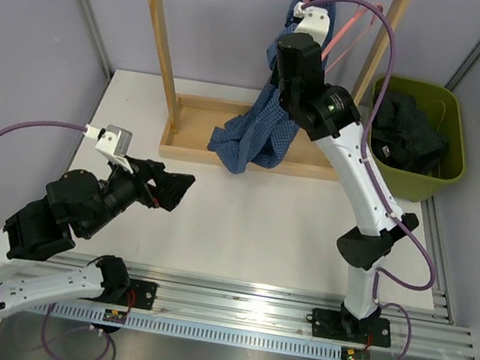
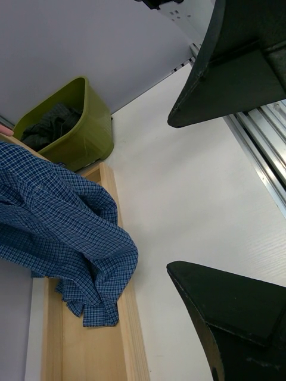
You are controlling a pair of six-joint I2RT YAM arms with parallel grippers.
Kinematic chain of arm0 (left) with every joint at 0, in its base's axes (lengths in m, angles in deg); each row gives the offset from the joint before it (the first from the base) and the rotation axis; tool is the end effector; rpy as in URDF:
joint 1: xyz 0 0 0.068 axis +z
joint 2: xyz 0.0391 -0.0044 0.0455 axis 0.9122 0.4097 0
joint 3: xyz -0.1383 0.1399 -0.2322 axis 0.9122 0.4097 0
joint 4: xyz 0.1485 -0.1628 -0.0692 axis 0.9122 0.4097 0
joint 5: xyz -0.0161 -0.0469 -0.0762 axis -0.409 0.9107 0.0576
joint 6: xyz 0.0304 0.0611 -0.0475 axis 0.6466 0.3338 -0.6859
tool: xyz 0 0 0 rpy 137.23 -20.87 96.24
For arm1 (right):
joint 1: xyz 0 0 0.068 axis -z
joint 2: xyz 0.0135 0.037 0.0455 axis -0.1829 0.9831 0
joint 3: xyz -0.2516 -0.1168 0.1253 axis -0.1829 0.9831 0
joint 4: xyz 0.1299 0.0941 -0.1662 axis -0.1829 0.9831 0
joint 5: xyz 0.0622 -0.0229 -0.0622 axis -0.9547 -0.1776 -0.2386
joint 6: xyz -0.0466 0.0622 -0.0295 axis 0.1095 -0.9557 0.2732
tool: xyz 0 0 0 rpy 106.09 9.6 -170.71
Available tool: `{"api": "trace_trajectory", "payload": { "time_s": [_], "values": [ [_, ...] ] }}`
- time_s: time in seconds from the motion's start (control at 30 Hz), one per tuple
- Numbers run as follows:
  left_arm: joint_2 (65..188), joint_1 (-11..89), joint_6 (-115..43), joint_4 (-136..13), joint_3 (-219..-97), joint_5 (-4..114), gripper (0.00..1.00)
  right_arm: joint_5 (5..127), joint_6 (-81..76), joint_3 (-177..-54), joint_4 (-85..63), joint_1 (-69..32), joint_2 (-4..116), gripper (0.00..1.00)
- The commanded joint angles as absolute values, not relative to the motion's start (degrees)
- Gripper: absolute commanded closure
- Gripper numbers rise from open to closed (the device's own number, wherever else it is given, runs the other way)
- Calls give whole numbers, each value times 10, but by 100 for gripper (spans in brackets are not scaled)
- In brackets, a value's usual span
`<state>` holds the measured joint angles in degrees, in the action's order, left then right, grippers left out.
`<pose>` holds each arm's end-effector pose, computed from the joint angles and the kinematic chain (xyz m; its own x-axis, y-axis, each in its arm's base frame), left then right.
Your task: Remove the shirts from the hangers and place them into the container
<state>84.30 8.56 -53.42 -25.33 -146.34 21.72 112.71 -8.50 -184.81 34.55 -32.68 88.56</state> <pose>0.0630 -0.0417 0.4119 -0.3063 -0.3277 -0.8937 0.4441 0.7812 -0.4387 0.3332 0.2503 0.5148 -0.1973 0.0521 -0.9790 -0.0444 0.9971 0.0621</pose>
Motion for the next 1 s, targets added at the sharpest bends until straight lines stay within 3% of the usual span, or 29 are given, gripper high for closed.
{"api": "trace_trajectory", "payload": {
  "time_s": [0.0,0.23,0.3,0.97],
  "values": [
    [835,87,-541,-269,-1460,200,1,1151,-95,-1820,339,-316,845,83],
    [838,87,-542,-272,-1458,203,1,1167,-77,-1733,304,-315,771,92],
    [839,87,-542,-273,-1459,205,1,1159,-65,-1722,290,-315,758,100],
    [839,87,-543,-286,-1445,204,1,937,80,-1584,27,-259,666,100]
  ]
}}
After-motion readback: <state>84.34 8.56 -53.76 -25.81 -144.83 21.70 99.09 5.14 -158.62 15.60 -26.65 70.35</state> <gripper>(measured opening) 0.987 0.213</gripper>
